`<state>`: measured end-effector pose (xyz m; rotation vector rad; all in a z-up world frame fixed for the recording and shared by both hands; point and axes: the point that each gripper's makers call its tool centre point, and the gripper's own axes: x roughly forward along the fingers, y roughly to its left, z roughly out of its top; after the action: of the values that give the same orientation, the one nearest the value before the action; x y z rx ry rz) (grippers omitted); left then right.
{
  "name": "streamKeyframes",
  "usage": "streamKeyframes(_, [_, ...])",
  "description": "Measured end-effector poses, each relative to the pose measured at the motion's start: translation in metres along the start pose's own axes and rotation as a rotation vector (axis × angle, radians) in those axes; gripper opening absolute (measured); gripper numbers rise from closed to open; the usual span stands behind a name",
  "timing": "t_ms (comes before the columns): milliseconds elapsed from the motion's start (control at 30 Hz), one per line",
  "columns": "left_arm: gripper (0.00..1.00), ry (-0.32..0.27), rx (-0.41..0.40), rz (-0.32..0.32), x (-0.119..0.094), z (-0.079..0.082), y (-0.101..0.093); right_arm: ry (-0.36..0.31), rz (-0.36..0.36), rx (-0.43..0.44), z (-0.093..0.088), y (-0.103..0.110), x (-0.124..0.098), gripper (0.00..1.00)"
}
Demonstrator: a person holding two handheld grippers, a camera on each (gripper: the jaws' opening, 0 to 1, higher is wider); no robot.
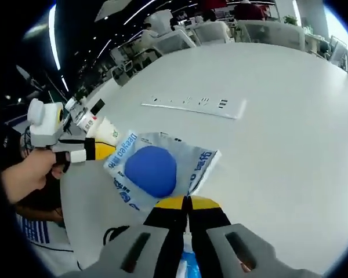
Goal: Arrange the tabletop items into an orderly group along one side of the table until the central work area is clear of visible clutter.
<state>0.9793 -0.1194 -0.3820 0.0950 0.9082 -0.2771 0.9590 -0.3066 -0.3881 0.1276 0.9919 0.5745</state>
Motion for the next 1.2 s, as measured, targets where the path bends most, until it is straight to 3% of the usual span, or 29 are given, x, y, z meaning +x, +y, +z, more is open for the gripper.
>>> streamKeyframes(133, [0.0, -0.017, 0.021, 0.018, -0.001, 0.006, 0.005, 0.005, -0.003, -0.009, -0.004, 0.001, 0.009, 0.0])
streamKeyframes(333, [0.0, -0.019, 0.034, 0.021, 0.001, 0.005, 0.01, -0.01, -0.005, 0.007, -0.007, 0.001, 0.005, 0.0])
streamKeyframes(433, [0.0, -0.097, 0.134, 0.048, -0.014, 0.014, 0.015, -0.046, -0.007, -0.038, 0.0, 0.0, 0.003, 0.0])
streamKeyframes(500, [0.0, -0.115, 0.099, 0.029, -0.026, 0.013, 0.01, -0.058, -0.044, -0.075, -0.002, -0.004, -0.007, 0.01])
streamKeyframes(600, [0.0, -0.186, 0.057, 0.025, -0.044, 0.025, 0.012, -0.106, -0.011, -0.027, 0.004, -0.001, -0.013, 0.06])
streamKeyframes(633, [0.0, -0.192, 0.054, 0.0, -0.053, 0.026, 0.008, -0.139, -0.037, -0.019, 0.009, -0.005, -0.02, 0.08])
streamKeyframes(667, [0.0, -0.225, 0.047, -0.041, -0.062, 0.035, 0.002, -0.213, -0.026, -0.011, 0.021, -0.002, -0.028, 0.04])
streamKeyframes(700, [0.0, -0.236, 0.043, -0.039, -0.07, 0.036, 0.004, -0.206, 0.017, -0.006, 0.02, 0.007, -0.031, 0.0])
streamKeyframes(767, [0.0, -0.222, 0.03, -0.079, -0.082, 0.028, 0.007, -0.155, -0.003, -0.015, 0.01, 0.007, -0.031, 0.11])
streamKeyframes(800, [0.0, -0.228, 0.039, -0.085, -0.089, 0.025, 0.004, -0.176, -0.029, -0.05, 0.012, 0.004, -0.038, 0.14])
streamKeyframes(833, [0.0, -0.232, 0.048, -0.109, -0.098, 0.022, -0.002, -0.223, -0.05, -0.042, 0.016, 0.0, -0.051, 0.07])
streamKeyframes(867, [0.0, -0.208, 0.044, -0.178, -0.106, 0.016, -0.016, -0.288, -0.047, -0.027, 0.02, 0.001, -0.066, 0.0])
streamKeyframes(900, [0.0, -0.249, 0.074, -0.22, -0.117, 0.019, -0.027, -0.372, -0.081, 0.04, 0.02, -0.004, -0.089, 0.0])
streamKeyframes(933, [0.0, -0.292, 0.143, -0.237, -0.125, 0.024, -0.033, -0.391, -0.093, 0.047, 0.013, -0.003, -0.107, 0.0])
streamKeyframes(967, [0.0, -0.309, 0.187, -0.263, -0.129, 0.026, -0.04, -0.481, -0.126, 0.043, 0.009, 0.002, -0.136, 0.0])
streamKeyframes(1000, [0.01, -0.339, 0.265, -0.319, -0.138, 0.026, -0.054, -0.516, -0.148, 0.036, 0.007, 0.003, -0.148, 0.0])
streamKeyframes(1033, [0.01, -0.345, 0.288, -0.321, -0.146, 0.023, -0.058, -0.57, -0.184, 0.027, -0.008, 0.008, -0.179, 0.0])
streamKeyframes(1067, [0.03, -0.349, 0.29, -0.34, -0.15, 0.021, -0.063, -0.578, -0.212, 0.052, -0.023, 0.011, -0.194, 0.0])
streamKeyframes(1100, [0.05, -0.399, 0.299, -0.452, -0.165, 0.019, -0.083, -0.655, -0.228, 0.047, -0.041, 0.026, -0.211, 0.0])
streamKeyframes(1167, [0.1, -0.438, 0.287, -0.465, -0.182, 0.005, -0.096, -0.732, -0.307, 0.0, -0.065, 0.037, -0.234, 0.04])
streamKeyframes(1200, [0.1, -0.505, 0.337, -0.487, -0.192, -0.004, -0.106, -0.718, -0.34, -0.029, -0.082, 0.041, -0.237, 0.08])
